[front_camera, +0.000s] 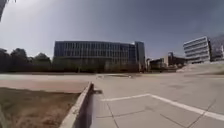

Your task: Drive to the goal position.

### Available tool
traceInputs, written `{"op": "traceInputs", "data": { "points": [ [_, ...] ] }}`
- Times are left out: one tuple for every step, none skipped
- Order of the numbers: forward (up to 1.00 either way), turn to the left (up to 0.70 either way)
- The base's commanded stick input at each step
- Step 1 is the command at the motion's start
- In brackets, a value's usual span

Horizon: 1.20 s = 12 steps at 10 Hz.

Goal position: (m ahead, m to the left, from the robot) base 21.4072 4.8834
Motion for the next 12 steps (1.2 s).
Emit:
{"op": "traceInputs", "data": {
  "points": [
    [0.70, 0.00],
    [0.70, 0.00],
    [0.70, 0.00],
    [0.70, 0.00],
    [0.70, 0.00],
    [0.70, 0.00],
    [0.70, 0.00],
    [0.70, 0.00],
    [0.70, 0.00],
    [0.70, 0.00],
    [0.70, 0.00],
    [0.70, 0.00]
  ]
}}
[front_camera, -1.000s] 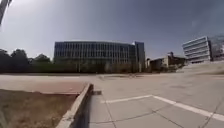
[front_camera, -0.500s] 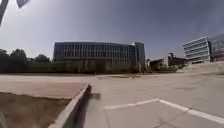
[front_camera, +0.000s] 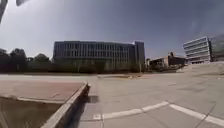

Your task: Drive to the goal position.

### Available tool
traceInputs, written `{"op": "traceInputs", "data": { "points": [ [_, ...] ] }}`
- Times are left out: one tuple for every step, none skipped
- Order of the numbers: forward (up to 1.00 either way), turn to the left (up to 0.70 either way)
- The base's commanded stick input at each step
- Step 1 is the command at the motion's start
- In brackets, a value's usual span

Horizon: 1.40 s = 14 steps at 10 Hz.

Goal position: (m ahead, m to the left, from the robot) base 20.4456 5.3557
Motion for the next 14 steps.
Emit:
{"op": "traceInputs", "data": {
  "points": [
    [0.70, 0.00],
    [0.70, 0.00],
    [0.70, 0.00],
    [0.70, 0.00],
    [0.70, 0.00],
    [0.70, 0.00],
    [0.70, 0.00],
    [0.70, 0.00],
    [0.70, 0.00],
    [0.70, 0.00],
    [0.70, 0.00],
    [0.70, 0.00],
    [0.70, 0.00],
    [0.70, 0.00]
  ]
}}
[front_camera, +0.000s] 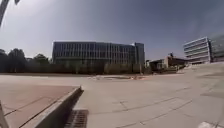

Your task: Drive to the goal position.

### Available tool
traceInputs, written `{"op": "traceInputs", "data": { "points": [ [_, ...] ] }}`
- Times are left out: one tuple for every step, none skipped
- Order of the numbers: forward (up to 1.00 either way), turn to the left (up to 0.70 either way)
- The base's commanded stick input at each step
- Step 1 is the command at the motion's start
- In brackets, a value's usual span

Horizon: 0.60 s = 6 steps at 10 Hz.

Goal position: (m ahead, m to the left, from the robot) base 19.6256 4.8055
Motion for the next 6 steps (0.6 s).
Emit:
{"op": "traceInputs", "data": {
  "points": [
    [0.70, 0.00],
    [0.70, 0.00],
    [0.70, 0.00],
    [0.70, 0.00],
    [0.70, 0.01],
    [0.70, 0.04]
  ]
}}
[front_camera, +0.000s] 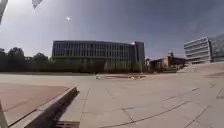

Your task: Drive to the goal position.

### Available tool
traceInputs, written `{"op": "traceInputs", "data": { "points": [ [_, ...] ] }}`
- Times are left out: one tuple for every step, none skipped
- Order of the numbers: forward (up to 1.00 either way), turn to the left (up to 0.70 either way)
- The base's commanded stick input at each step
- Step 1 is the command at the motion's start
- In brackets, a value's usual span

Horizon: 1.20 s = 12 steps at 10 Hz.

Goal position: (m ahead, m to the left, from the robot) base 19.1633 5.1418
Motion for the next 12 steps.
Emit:
{"op": "traceInputs", "data": {
  "points": [
    [0.70, 0.33],
    [0.70, 0.14],
    [0.70, 0.00],
    [0.70, 0.00],
    [0.70, 0.00],
    [0.70, 0.00],
    [0.70, 0.00],
    [0.70, 0.00],
    [0.70, 0.00],
    [0.70, 0.00],
    [0.70, 0.00],
    [0.70, 0.00]
  ]
}}
